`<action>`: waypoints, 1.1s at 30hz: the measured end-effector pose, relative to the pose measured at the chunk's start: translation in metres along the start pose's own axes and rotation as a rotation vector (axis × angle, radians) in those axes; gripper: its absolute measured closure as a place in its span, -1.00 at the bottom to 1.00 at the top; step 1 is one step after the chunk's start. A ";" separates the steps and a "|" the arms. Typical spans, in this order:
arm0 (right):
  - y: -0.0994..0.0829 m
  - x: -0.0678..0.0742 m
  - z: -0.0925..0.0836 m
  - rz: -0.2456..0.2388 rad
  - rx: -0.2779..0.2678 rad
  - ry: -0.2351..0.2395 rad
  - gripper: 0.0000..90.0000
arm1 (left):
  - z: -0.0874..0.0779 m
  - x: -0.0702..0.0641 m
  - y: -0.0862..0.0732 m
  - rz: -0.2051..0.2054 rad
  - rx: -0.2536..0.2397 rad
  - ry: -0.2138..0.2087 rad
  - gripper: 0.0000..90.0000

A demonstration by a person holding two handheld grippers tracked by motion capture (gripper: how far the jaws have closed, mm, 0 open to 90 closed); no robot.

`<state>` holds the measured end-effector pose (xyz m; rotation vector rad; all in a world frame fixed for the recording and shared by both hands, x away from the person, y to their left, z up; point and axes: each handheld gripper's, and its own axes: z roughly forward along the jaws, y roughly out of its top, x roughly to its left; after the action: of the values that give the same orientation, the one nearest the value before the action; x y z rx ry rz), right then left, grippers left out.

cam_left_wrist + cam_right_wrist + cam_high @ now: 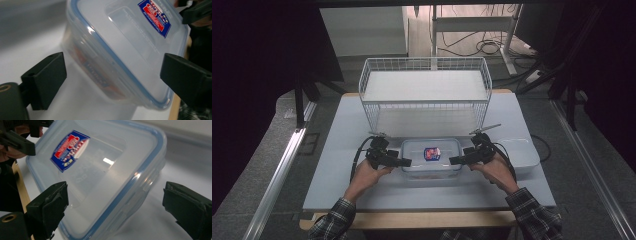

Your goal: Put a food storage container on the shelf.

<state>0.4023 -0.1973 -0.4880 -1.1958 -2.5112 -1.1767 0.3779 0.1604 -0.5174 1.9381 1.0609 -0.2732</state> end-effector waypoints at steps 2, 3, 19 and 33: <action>0.000 -0.004 0.005 0.027 0.016 0.032 -0.86 | 0.005 0.002 0.001 -0.014 0.006 -0.043 -0.85; 0.001 -0.006 0.007 0.043 0.020 0.051 -0.84 | 0.007 0.003 0.001 -0.018 0.009 -0.067 -0.83; -0.014 0.003 -0.022 0.085 -0.062 0.091 0.00 | -0.020 -0.015 -0.019 -0.003 -0.083 -0.060 0.00; -0.026 0.012 -0.031 0.070 -0.090 0.088 0.12 | -0.023 -0.026 -0.026 -0.037 -0.144 -0.035 0.13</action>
<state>0.3691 -0.2214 -0.4768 -1.2137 -2.3560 -1.3074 0.3374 0.1703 -0.5055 1.7806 1.0653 -0.2434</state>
